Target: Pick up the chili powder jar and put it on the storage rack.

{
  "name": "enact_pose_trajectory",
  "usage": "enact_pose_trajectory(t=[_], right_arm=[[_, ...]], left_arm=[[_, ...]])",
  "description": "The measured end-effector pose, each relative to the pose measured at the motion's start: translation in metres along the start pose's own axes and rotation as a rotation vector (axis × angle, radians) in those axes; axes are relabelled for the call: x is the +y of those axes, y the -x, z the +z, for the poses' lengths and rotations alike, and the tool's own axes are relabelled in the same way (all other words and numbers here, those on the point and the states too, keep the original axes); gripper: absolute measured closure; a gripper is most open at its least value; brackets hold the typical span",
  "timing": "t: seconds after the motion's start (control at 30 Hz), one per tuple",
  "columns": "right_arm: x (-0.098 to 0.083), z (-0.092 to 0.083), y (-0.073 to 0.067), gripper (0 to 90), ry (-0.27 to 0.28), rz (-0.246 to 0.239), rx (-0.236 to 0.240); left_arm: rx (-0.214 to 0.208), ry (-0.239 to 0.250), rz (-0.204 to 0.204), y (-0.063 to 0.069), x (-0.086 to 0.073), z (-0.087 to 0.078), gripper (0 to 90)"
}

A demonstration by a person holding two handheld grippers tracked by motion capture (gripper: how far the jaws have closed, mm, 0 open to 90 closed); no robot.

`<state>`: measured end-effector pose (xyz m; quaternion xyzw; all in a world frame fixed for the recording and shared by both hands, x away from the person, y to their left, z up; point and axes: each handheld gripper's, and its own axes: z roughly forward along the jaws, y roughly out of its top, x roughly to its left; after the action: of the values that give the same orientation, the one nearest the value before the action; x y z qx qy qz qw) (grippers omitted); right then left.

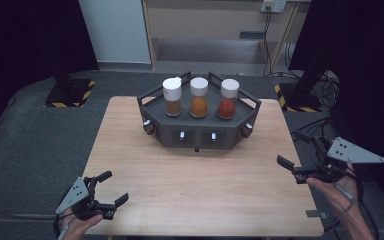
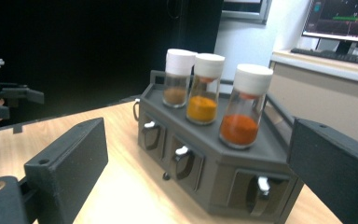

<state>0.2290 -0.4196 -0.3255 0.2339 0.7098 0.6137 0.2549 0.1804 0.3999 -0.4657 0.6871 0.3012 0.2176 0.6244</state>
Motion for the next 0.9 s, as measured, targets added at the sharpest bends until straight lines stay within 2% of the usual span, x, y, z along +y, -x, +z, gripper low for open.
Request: enact_pose_trajectory(t=[0.17, 0.27, 0.47, 0.63, 0.9], right_arm=[[-0.018, -0.005, -0.013, 5.9, -0.002, 0.012, -0.042], [-0.027, -0.008, -0.02, 6.6, -0.009, -0.001, -0.058], [-0.049, -0.012, -0.03, 6.9, 0.0, 0.038, -0.075], [-0.063, -0.013, -0.042, 7.0, -0.009, 0.026, -0.119], [-0.083, -0.009, -0.051, 6.7, -0.033, 0.042, -0.131]], left_arm=[[0.0, 0.003, 0.001, 0.0, 0.0, 0.0, 0.0], [0.001, 0.003, 0.002, 0.0, 0.0, 0.0, 0.0], [0.001, 0.005, 0.003, 0.0, 0.0, -0.001, 0.0], [-0.001, 0.006, 0.003, 0.001, 0.0, 0.0, 0.0], [0.004, 0.009, 0.005, 0.002, 0.0, -0.001, 0.0]])
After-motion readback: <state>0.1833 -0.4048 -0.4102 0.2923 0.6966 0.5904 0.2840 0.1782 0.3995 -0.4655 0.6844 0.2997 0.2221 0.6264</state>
